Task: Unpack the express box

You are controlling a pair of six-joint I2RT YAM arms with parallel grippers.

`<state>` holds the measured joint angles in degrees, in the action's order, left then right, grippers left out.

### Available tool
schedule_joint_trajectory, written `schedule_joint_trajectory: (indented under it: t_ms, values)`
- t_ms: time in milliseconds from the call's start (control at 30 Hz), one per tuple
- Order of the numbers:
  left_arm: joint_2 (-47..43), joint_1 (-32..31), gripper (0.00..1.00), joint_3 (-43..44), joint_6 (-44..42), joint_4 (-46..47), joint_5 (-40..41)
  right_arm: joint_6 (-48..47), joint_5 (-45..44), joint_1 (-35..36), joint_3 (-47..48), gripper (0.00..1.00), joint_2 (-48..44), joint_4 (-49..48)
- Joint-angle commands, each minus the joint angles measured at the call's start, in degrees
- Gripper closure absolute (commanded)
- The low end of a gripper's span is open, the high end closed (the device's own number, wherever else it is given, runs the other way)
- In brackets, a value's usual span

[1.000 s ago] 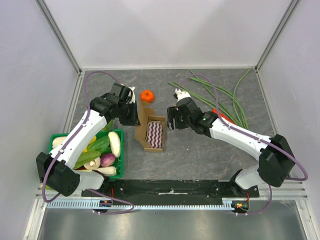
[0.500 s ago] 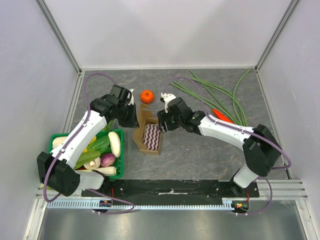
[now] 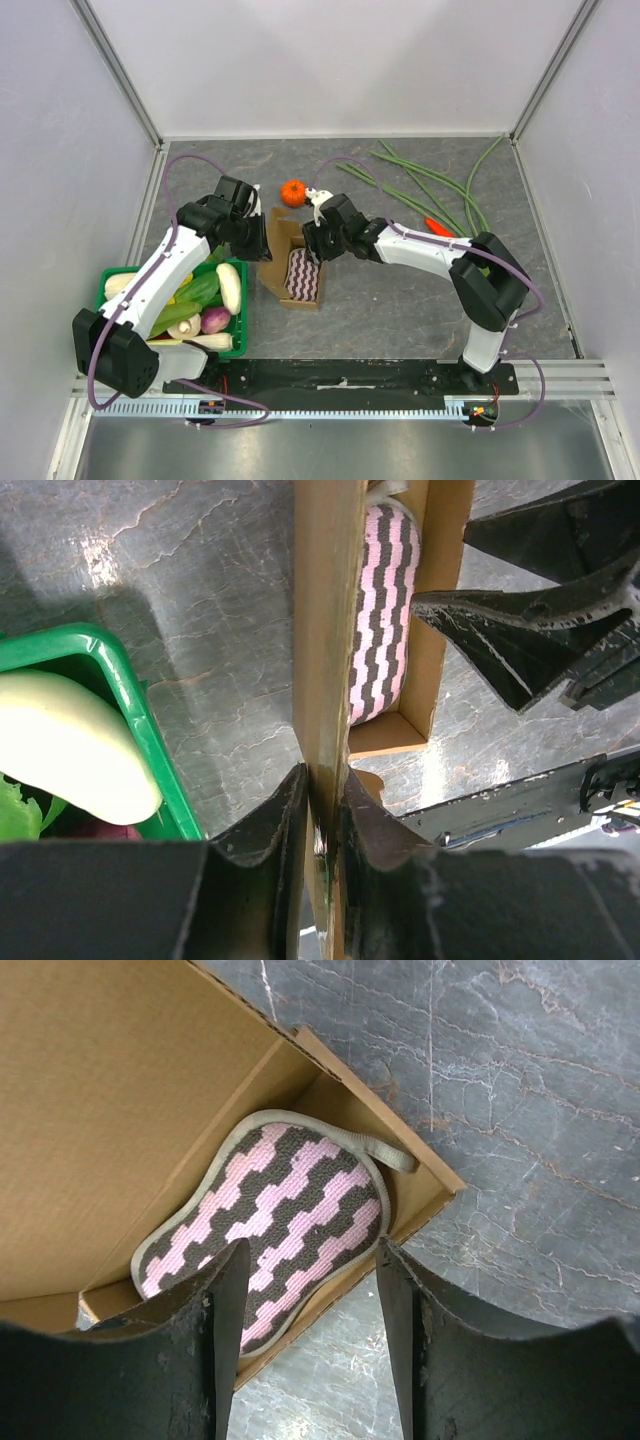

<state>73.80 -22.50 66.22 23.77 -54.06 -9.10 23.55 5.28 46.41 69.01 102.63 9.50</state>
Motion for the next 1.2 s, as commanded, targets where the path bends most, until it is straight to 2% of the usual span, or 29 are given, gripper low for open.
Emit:
schedule_joint_trajectory:
  t_ms: [0, 133, 233, 333, 733, 833, 867, 933, 967, 1100, 1167]
  values:
    - [-1.55, 0.88, 0.78, -1.09, -0.21, 1.33, -0.21, 0.97, -0.18, 0.52, 2.88, 0.41, 2.57, -1.76]
    - [-1.47, 1.32, 0.85, -1.44, -0.39, 1.59, -0.92, 1.24, -1.85, 0.61, 3.14, 0.41, 4.50, -1.76]
    - [-1.47, 1.49, 0.86, -1.53, -0.57, 1.94, -1.70, 0.53, -1.94, 0.70, 3.76, 0.33, 5.64, -1.50]
    - [-1.29, 1.67, 0.87, -1.62, -0.65, 2.38, -2.32, 0.09, -1.94, 0.78, 5.07, 0.30, 7.40, 0.16]
    - [0.11, 2.02, 0.98, -1.79, -1.18, 3.79, -3.64, -1.23, 1.40, 1.31, 6.57, 0.32, 12.33, 4.12]
    - [0.29, 2.20, 0.98, -1.97, -1.27, 4.32, -4.08, -1.05, 1.75, 1.31, 6.57, 0.43, 13.21, 4.48]
    - [0.38, 2.11, 0.98, -1.88, -1.27, 4.32, -4.25, -1.05, 1.75, 1.31, 6.57, 0.51, 13.30, 4.48]
    - [0.47, 2.20, 0.98, -1.79, -1.44, 4.49, -4.34, -0.88, 1.67, 1.31, 6.57, 0.59, 13.47, 4.48]
    - [0.47, 2.20, 0.98, -1.79, -1.53, 4.49, -4.34, -0.79, 1.49, 1.31, 6.66, 0.65, 13.47, 4.48]
    - [0.73, 2.29, 0.98, -1.44, -1.71, 4.49, -4.43, -0.61, 1.05, 1.31, 7.10, 0.80, 12.60, 4.39]
    - [0.64, 2.37, 0.98, -1.35, -1.71, 4.58, -4.34, -0.44, 0.44, 1.31, 7.19, 0.92, 12.25, 4.48]
